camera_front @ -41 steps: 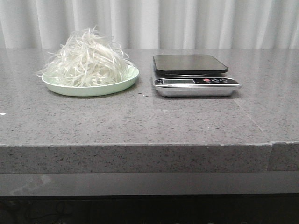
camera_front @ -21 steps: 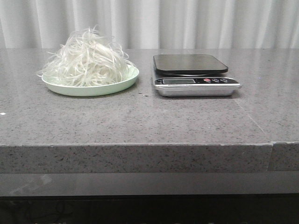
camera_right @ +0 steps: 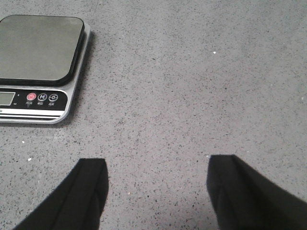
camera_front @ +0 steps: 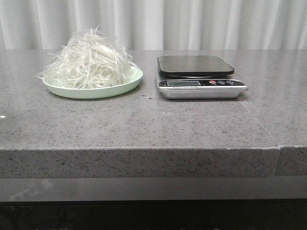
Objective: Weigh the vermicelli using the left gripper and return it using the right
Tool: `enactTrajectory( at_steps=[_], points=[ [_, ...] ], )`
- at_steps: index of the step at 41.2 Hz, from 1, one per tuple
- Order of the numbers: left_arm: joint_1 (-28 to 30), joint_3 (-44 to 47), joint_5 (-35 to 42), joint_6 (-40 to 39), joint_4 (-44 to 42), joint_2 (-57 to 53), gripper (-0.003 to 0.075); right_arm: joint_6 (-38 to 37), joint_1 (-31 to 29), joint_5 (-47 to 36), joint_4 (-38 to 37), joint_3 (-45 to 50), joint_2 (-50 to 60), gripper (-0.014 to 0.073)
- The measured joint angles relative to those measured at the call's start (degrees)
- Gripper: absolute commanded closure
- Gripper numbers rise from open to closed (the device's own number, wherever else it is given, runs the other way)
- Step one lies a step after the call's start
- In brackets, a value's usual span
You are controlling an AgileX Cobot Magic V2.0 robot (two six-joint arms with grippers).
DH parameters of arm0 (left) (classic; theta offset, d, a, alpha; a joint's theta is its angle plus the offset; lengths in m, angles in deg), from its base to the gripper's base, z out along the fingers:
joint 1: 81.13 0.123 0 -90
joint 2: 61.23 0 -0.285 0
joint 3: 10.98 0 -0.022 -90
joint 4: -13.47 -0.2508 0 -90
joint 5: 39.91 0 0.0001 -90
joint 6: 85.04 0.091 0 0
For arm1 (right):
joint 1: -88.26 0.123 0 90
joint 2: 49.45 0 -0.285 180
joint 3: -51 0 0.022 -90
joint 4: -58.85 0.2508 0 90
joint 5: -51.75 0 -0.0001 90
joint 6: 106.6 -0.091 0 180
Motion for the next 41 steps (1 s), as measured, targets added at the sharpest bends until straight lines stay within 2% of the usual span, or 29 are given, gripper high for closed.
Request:
enactTrajectory(
  at_steps=[7, 13, 20, 26, 41],
  points=[
    [-6.21, -4.68, 3.07, 0.0, 0.23, 9.31, 0.0206, 0.0, 0.0, 0.0, 0.0, 0.0, 0.0, 0.0048],
    [-8.72, -9.13, 5.18, 0.0, 0.22, 16.36, 0.0206, 0.0, 0.0, 0.0, 0.0, 0.0, 0.0, 0.0048],
    [-9.66, -15.16, 5.61, 0.0, 0.22, 24.93, 0.0196, 0.0, 0.0, 0.0, 0.0, 0.0, 0.0, 0.0048],
    [-9.66, -20.39, 5.64, 0.0, 0.22, 31.0, 0.0128, 0.0, 0.0, 0.0, 0.0, 0.0, 0.0, 0.0048],
    [-9.66, -27.91, 5.99, 0.0, 0.22, 40.66, 0.0134, 0.0, 0.0, 0.0, 0.0, 0.0, 0.0, 0.0048]
  ],
)
